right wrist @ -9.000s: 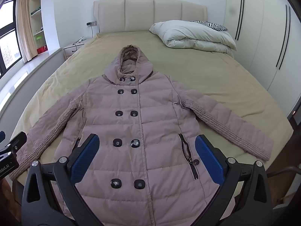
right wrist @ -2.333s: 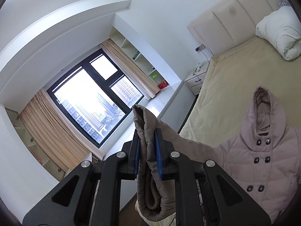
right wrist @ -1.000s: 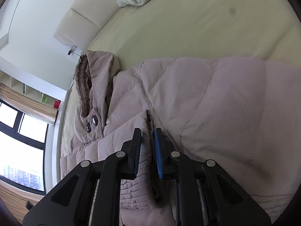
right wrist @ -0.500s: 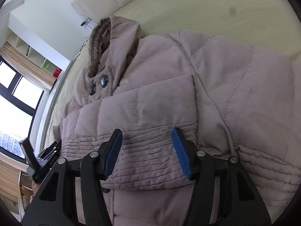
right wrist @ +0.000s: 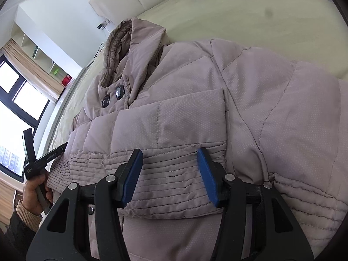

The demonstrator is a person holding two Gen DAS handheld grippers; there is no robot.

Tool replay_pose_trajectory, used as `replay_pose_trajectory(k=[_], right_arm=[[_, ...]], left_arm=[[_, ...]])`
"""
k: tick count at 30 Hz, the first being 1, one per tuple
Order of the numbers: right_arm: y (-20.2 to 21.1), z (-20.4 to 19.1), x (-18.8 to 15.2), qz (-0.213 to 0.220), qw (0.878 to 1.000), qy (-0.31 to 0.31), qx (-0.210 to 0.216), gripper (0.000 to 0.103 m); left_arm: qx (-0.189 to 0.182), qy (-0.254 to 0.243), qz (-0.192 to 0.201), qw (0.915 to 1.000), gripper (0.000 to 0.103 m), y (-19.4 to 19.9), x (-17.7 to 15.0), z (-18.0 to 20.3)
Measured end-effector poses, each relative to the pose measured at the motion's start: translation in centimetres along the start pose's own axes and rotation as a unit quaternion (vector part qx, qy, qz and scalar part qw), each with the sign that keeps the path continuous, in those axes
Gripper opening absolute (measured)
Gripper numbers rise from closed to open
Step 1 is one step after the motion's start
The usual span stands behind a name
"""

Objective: Fold large clothes
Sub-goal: 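Lower the sleeve onto the coat front and open the left gripper, then lift the other sleeve cuff with the right gripper and fold it across the coat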

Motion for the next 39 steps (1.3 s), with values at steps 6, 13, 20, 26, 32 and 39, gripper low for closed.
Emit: replay_pose_trajectory(k=[6, 13, 20, 26, 32, 39], right_arm=[[3.3, -1.7, -0.7, 0.020, 0.999, -0.011, 0.026, 0.051], [1.0, -1.0, -3.3, 0.008, 0.999, 0.038, 0.000, 0.050], [11.6, 2.4, -4.3, 0.088, 0.993, -0.060, 0.044, 0.061], [22.8, 19.3, -11.2, 0.200, 0.921, -0.331, 0.048, 0.069], [28.9, 31.2, -18.3, 0.290, 0.786, -0.539, 0.091, 0.058], [31.2, 36.8, -17.6, 0.359, 0.724, -0.581, 0.102, 0.048]], left_arm=[[0.006, 0.027, 0.063, 0.9976, 0.034, 6.7, -2.7, -0.1], [0.022, -0.036, 0.032, 0.9986, 0.034, 4.2, -6.9, 3.4], [0.017, -0.023, 0.069, 0.9972, 0.036, 10.2, -6.9, 3.4], [-0.038, -0.015, 0.130, 0.9906, 0.074, 17.1, -9.8, 7.5], [-0.144, -0.033, 0.103, 0.9836, 0.075, 19.1, -12.9, 15.0], [-0.199, -0.052, 0.075, 0.9758, 0.075, 20.4, -15.7, 20.2]])
Point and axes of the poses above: each gripper's, at about its wrist camera, not at the fingertips, and y roughly against the way its jaws point, z to its right, x to its top, the point moved 4 cm from there along -y, roughly the way its jaws point, and after that the axes turned 10 degrees about -y, right-handed, at the moved point
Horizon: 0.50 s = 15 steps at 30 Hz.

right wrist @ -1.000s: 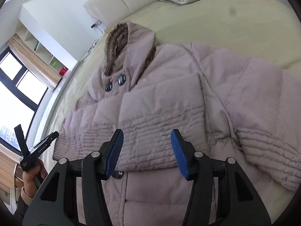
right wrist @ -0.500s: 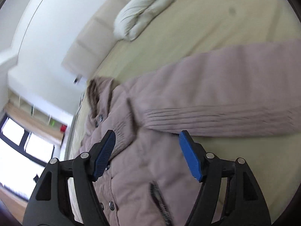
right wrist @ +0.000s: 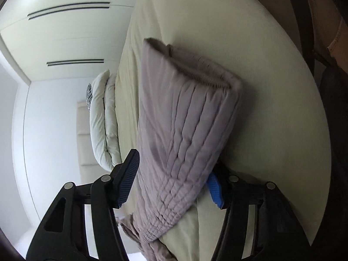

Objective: Fold large clothes
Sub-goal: 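Lift the other sleeve cuff with the right gripper and fold it across the coat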

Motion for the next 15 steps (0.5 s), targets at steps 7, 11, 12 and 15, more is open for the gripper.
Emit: replay_pose_trajectory(k=[7, 11, 12, 15], right_arm=[[0.4, -5.8, -0.8, 0.001, 0.982, 0.188, -0.036, 0.019], [1.8, -13.3, -9.7, -0.007, 0.901, 0.433, -0.033, 0.017], [2.2, -14.8, -13.0, -0.005, 0.865, 0.502, -0.029, 0.017], [3.0, -15.9, -24.6, -0.002, 0.726, 0.688, -0.012, 0.016]], left_arm=[[-0.032, 0.030, 0.006, 0.9990, 0.075, 1.1, 0.9, 0.2], [-0.085, 0.069, 0.018, 0.9939, 0.075, 2.0, 2.2, 0.2], [-0.108, 0.087, 0.019, 0.9901, 0.075, 2.3, 2.4, 0.2], [-0.186, 0.147, 0.026, 0.9712, 0.082, 3.0, 2.9, 0.1]])
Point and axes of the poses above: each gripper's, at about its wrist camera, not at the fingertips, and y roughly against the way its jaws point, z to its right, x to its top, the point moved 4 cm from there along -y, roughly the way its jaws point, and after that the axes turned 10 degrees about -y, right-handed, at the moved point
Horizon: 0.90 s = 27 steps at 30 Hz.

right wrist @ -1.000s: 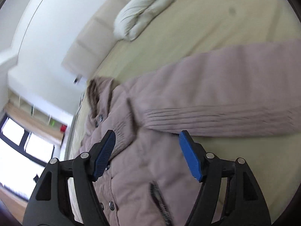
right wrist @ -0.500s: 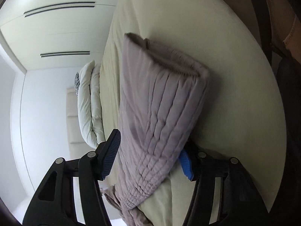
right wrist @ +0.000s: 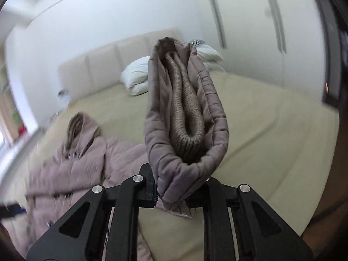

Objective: Fold large clothes
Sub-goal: 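Lift the other sleeve cuff with the right gripper and fold it across the coat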

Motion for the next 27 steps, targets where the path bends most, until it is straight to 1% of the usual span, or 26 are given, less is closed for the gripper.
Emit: replay_pose_trajectory(k=[1, 2, 3, 4, 5, 8, 10, 13, 16, 17, 19, 20, 21, 22, 23, 24, 25, 26, 27], right_arm=[[0.4, -3.8, -0.9, 0.007, 0.997, 0.072, 0.002, 0.016], [0.7, -6.9, -2.0, 0.015, 0.991, 0.131, 0.003, 0.016], [1.0, -9.7, -3.3, 0.020, 0.984, 0.178, 0.009, 0.015], [1.3, -12.3, -4.7, 0.022, 0.976, 0.214, 0.018, 0.015], [2.5, -14.3, -6.6, 0.022, 0.970, 0.239, 0.026, 0.015], [2.6, -18.2, -9.7, 0.013, 0.958, 0.282, 0.045, 0.015], [2.9, -21.0, -11.3, 0.017, 0.948, 0.316, 0.044, 0.015], [4.8, -22.7, -14.1, 0.026, 0.928, 0.369, 0.038, 0.015], [5.2, -24.5, -16.1, 0.032, 0.911, 0.410, 0.032, 0.015], [4.4, -25.6, -16.6, 0.034, 0.906, 0.421, 0.031, 0.015], [4.8, -26.3, -17.7, 0.040, 0.895, 0.442, 0.033, 0.015], [3.4, -28.7, -18.1, 0.041, 0.891, 0.451, 0.034, 0.015], [3.6, -29.1, -18.4, 0.042, 0.889, 0.455, 0.037, 0.015], [4.1, -29.7, -18.9, 0.043, 0.887, 0.458, 0.039, 0.015], [4.1, -30.8, -19.3, 0.044, 0.886, 0.461, 0.040, 0.015], [4.6, -31.2, -19.7, 0.047, 0.884, 0.463, 0.041, 0.015], [5.2, -31.6, -20.3, 0.050, 0.884, 0.463, 0.041, 0.016], [4.9, -31.8, -20.3, 0.051, 0.883, 0.465, 0.041, 0.016], [4.9, -31.9, -20.5, 0.050, 0.882, 0.467, 0.040, 0.016]], left_arm=[[-0.023, 0.020, 0.004, 0.9995, 0.086, 0.3, 0.1, 0.1], [-0.045, 0.035, 0.008, 0.9983, 0.089, 0.5, 0.3, 0.3], [-0.069, 0.050, 0.013, 0.9963, 0.090, 0.8, 0.4, 0.6], [-0.085, 0.059, 0.017, 0.9945, 0.093, 1.1, 0.5, 0.8], [-0.097, 0.066, 0.020, 0.9929, 0.097, 1.4, 0.6, 1.0], [-0.131, 0.090, 0.029, 0.9869, 0.100, 2.4, 0.9, 1.2], [-0.152, 0.112, 0.030, 0.9816, 0.102, 3.0, 1.1, 0.9], [-0.167, 0.132, 0.026, 0.9767, 0.103, 3.2, 1.4, 0.7], [-0.180, 0.148, 0.016, 0.9724, 0.103, 3.0, 1.4, 0.7], [-0.181, 0.146, 0.016, 0.9723, 0.103, 3.1, 1.4, 0.9], [-0.180, 0.136, 0.011, 0.9742, 0.103, 2.8, 1.5, 1.1], [-0.176, 0.132, 0.008, 0.9754, 0.103, 2.5, 1.5, 1.1], [-0.173, 0.129, 0.003, 0.9765, 0.102, 2.0, 1.5, 1.0], [-0.173, 0.133, -0.006, 0.9759, 0.097, 1.4, 1.5, 0.8], [-0.176, 0.142, -0.020, 0.9739, 0.077, 0.6, 1.3, 0.5], [-0.182, 0.148, -0.037, 0.9714, 0.065, -0.1, 1.1, 0.4], [-0.185, 0.149, -0.047, 0.9702, 0.048, -0.5, 1.1, 0.3], [-0.182, 0.147, -0.050, 0.9709, 0.039, -0.8, 1.1, 0.3], [-0.178, 0.143, -0.051, 0.9722, 0.033, -0.9, 1.2, 0.2]])
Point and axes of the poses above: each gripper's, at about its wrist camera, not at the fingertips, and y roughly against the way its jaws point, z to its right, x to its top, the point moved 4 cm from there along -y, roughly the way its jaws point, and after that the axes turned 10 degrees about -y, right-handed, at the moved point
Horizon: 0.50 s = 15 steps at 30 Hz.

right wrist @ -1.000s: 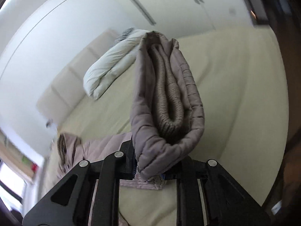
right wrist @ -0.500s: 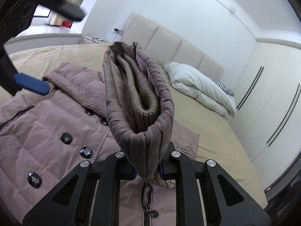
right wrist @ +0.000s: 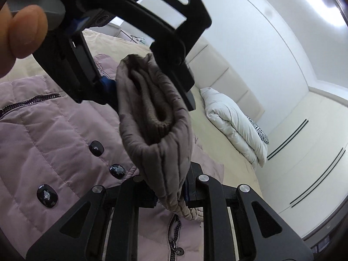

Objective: Fold large clothes

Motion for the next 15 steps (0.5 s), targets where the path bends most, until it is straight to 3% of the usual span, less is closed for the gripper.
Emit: replay_pose_trajectory(k=[2, 5, 6, 7, 9, 10, 11, 12, 14, 15], right_arm=[[0.2, -0.2, 0.1, 0.002, 1.000, -0.003, 0.003, 0.021], [0.9, -0.1, 0.0, 0.017, 0.999, -0.038, 0.020, 0.039], [1.0, 0.5, 0.0, 0.017, 0.998, -0.060, 0.028, 0.066], [1.0, 1.3, -0.3, 0.019, 0.995, -0.091, 0.040, 0.081], [0.5, 4.1, -0.9, 0.008, 0.978, -0.192, 0.083, 0.082], [-0.6, 5.8, -1.8, -0.014, 0.961, -0.252, 0.113, 0.082], [-2.3, 7.8, -2.6, -0.040, 0.931, -0.326, 0.157, 0.082], [-3.9, 9.7, -3.7, -0.060, 0.887, -0.408, 0.206, 0.082], [-6.7, 12.6, -6.4, -0.080, 0.783, -0.547, 0.285, 0.082], [-8.3, 13.5, -7.7, -0.085, 0.720, -0.609, 0.322, 0.082]], left_arm=[[0.001, -0.002, 0.001, 1.0000, 0.022, 0.1, 0.7, 0.2], [0.014, -0.019, 0.030, 0.9993, 0.020, 1.7, 3.3, 1.0], [0.017, -0.023, 0.044, 0.9986, 0.020, 2.5, 4.5, 1.3], [0.019, -0.028, 0.057, 0.9978, 0.019, 3.5, 5.7, 1.7], [0.022, -0.040, 0.081, 0.9957, 0.019, 5.7, 8.0, 2.8], [0.023, -0.046, 0.092, 0.9944, 0.019, 6.9, 9.2, 3.5], [0.025, -0.051, 0.103, 0.9931, 0.019, 7.7, 10.2, 4.1], [0.027, -0.058, 0.114, 0.9914, 0.019, 8.6, 11.2, 4.8], [0.033, -0.070, 0.131, 0.9883, 0.019, 9.9, 12.7, 5.8], [0.037, -0.076, 0.140, 0.9865, 0.019, 10.6, 13.5, 6.2]])
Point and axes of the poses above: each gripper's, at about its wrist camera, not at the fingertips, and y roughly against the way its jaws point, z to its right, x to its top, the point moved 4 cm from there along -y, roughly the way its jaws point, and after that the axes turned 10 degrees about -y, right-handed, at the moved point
